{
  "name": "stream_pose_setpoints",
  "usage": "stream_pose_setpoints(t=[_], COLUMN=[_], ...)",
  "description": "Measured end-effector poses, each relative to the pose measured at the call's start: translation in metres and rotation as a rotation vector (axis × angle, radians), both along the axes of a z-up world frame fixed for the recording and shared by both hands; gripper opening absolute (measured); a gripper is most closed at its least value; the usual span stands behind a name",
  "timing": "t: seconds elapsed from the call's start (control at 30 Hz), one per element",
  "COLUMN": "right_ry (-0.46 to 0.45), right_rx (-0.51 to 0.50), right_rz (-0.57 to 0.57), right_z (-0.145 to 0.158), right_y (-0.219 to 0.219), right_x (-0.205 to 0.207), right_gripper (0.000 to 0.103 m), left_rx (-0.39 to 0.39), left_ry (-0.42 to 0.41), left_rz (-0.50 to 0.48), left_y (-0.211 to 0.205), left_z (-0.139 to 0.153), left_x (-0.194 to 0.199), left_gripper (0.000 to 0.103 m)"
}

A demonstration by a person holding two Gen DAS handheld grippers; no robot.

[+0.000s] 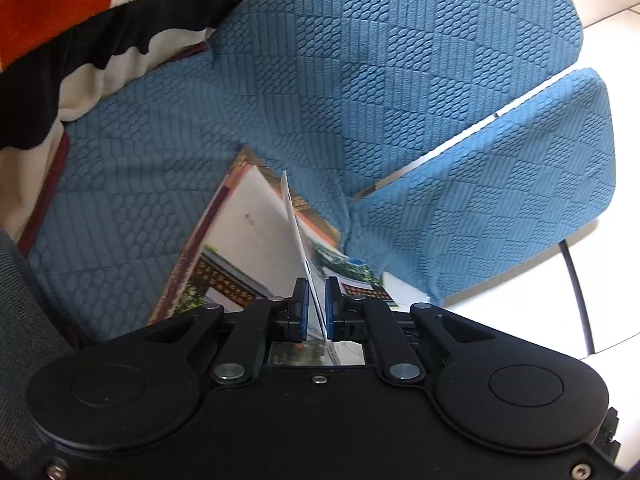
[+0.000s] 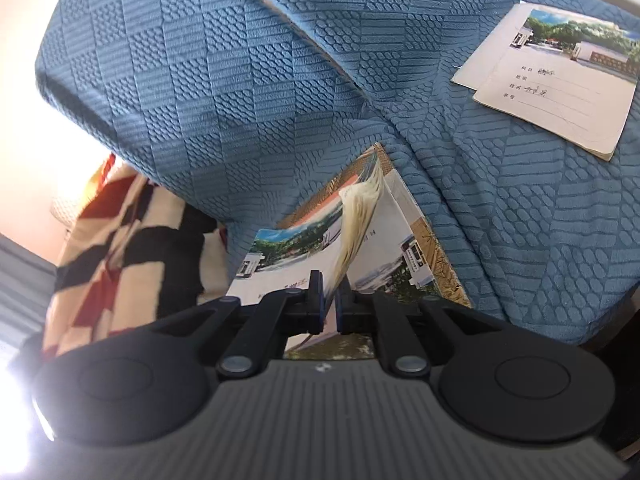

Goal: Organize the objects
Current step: 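Carry the held form over the book stack with both grippers, then lower the form onto the book stack and open both grippers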

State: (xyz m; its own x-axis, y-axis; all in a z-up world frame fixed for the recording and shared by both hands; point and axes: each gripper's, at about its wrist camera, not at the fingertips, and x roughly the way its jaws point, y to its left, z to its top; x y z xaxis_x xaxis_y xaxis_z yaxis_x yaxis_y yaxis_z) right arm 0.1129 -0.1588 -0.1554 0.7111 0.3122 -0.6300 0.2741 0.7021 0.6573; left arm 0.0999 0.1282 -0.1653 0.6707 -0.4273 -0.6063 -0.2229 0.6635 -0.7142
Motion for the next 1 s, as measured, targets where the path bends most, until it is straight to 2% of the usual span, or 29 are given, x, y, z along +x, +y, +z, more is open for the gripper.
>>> stream_pose_setpoints(t=[0.27,0.4,0.47,0.53,0.57,0.67,0.77,1.0], right_ry=[0.049,0.096,0.137,0.183,0.197,0.213,0.221,0.183], right_rx=[-0.025,-0.019,-0.018,-0.002,0.007,0.003,-0.051,-0.199], right_rz=[0.031,0.053,0.077,0.092,0.099,0.117,0.135,0.105], right_z=[-0.015,-0.018,-0.019,-0.021,-0.021,-0.019,-0.017,-0.024], right_y=[0.007,0.011,0.012,0.011,0.010,0.004,-0.002,-0.023], right_x=[0.004,0.005,0.006,0.004,0.001,-0.009,-0.016,-0.012], right_gripper=[0.009,0.014,0.024,0.048,0.058,0.069,0.069,0.069], left_rx=[0.052,0.108,0.125,0.137,0.143,0.145,0.173,0.236], left_ry=[0.049,0.049,0.048,0.048,0.050,0.041,0.049,0.089], left_rz=[0.045,0.055,0.056,0.059,0.060,0.047,0.033,-0.003], left_y=[0.006,0.005,0.004,0.003,0.003,0.002,-0.001,-0.012], left_z=[-0.010,-0.005,-0.003,-0.001,-0.001,0.000,-0.001,-0.012], left_x=[-0.002,-0.003,-0.004,-0.005,-0.005,-0.003,0.000,0.007], left_gripper=[0.007,0.007,0.008,0.010,0.016,0.026,0.032,0.033])
